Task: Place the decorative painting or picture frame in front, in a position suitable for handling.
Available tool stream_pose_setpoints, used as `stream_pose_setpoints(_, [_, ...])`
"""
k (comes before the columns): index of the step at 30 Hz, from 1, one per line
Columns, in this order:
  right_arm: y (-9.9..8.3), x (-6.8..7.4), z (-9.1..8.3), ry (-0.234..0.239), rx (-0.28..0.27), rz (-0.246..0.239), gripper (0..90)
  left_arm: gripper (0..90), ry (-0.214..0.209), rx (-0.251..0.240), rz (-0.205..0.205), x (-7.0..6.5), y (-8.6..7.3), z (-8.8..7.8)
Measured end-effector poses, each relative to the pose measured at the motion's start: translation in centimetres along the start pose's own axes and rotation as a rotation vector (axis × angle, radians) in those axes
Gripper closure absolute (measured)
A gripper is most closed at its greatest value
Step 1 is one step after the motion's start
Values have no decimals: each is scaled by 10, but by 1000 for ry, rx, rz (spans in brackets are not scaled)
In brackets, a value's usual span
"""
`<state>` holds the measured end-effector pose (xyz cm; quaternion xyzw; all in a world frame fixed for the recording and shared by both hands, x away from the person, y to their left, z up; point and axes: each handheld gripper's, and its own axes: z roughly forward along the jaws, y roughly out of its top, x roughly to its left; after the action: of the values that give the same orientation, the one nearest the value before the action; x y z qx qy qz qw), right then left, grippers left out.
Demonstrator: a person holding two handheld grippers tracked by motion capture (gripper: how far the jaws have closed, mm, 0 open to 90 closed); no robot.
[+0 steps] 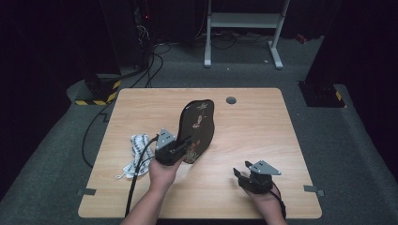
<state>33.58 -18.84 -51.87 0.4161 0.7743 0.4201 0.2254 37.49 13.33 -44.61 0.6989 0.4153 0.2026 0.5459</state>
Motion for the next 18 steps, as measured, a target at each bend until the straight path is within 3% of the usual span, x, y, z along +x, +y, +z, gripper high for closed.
stream_pose_setpoints(6, [1, 0, -1, 0, -3, -2, 424, 806, -47, -8, 46, -29, 8, 16])
stream_pose_setpoints(10, [1, -1, -2, 0, -7, -1, 424, 806, -61, -7, 62, -41, 5, 24])
stream_pose_setpoints(18, [1, -1, -3, -2, -9, -4, 424, 806, -74, 8, 68, -53, -3, 38])
